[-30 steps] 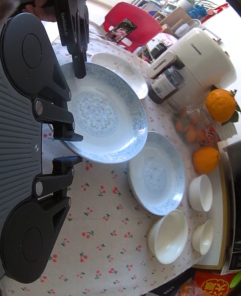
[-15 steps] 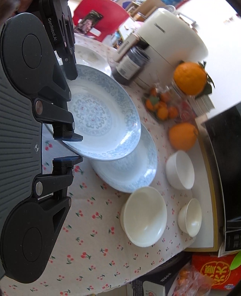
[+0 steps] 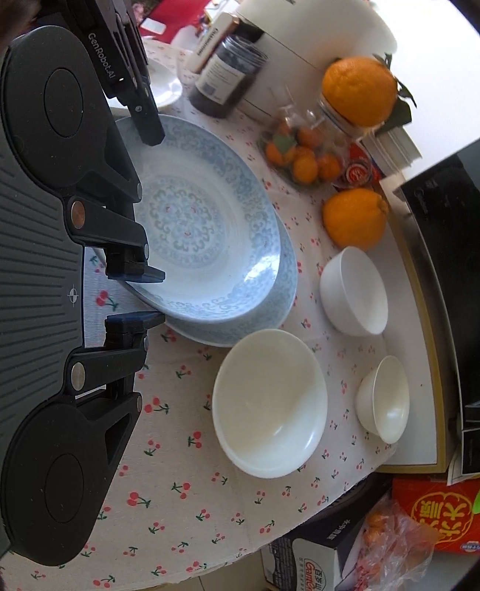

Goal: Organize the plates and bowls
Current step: 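Carry the blue plate with the left gripper onto the other blue plate, then lower the blue plate onto the stack and open the left gripper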

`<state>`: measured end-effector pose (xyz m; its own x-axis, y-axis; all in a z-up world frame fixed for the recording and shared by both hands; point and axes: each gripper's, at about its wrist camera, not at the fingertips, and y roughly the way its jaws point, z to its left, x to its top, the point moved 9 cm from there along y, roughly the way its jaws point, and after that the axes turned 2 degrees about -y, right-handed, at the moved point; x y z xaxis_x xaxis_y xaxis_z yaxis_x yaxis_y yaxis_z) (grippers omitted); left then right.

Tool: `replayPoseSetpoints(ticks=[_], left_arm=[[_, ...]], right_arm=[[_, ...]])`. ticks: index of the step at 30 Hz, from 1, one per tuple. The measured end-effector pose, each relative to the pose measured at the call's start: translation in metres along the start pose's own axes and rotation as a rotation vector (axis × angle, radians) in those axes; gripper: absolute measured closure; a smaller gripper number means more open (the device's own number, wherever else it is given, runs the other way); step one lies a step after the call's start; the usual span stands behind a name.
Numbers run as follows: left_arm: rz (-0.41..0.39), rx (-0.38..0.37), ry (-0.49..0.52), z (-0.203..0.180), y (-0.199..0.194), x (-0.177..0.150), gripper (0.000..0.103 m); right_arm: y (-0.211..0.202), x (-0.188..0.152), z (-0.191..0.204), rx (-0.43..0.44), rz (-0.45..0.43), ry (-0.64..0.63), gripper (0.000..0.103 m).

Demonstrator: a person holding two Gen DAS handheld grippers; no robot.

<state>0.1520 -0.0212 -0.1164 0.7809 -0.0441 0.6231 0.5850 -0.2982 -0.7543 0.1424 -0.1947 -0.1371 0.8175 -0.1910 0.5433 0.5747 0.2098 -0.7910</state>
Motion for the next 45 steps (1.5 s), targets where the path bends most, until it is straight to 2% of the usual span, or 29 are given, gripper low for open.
replayPoseSetpoints(ticks=[10, 22, 25, 27, 30, 36, 38, 45], left_arm=[[-0.009, 0.101, 0.071, -0.012, 0.020, 0.004, 0.088], [0.003, 0.162, 0.097, -0.017, 0.031, 0.002, 0.088], [0.004, 0.169, 0.109, -0.018, 0.033, 0.000, 0.083], [0.015, 0.166, 0.109, -0.018, 0.036, -0.002, 0.074], [0.021, 0.158, 0.107, -0.020, 0.036, -0.003, 0.072], [0.034, 0.141, 0.098, -0.020, 0.033, -0.006, 0.059], [0.036, 0.131, 0.088, -0.019, 0.031, -0.006, 0.055], [0.037, 0.091, 0.098, -0.021, 0.021, -0.007, 0.037]], right_arm=[[0.010, 0.010, -0.005, -0.087, -0.029, -0.033, 0.086], [0.015, 0.013, -0.005, -0.129, -0.040, -0.066, 0.086], [0.015, 0.013, -0.004, -0.130, -0.041, -0.075, 0.083], [0.015, 0.013, -0.004, -0.122, -0.035, -0.065, 0.082], [0.014, 0.014, -0.005, -0.113, -0.033, -0.056, 0.080], [0.007, 0.016, 0.001, -0.100, -0.054, -0.072, 0.063], [0.003, 0.016, 0.006, -0.086, -0.057, -0.085, 0.053], [-0.005, 0.009, 0.023, -0.055, -0.052, -0.145, 0.034]])
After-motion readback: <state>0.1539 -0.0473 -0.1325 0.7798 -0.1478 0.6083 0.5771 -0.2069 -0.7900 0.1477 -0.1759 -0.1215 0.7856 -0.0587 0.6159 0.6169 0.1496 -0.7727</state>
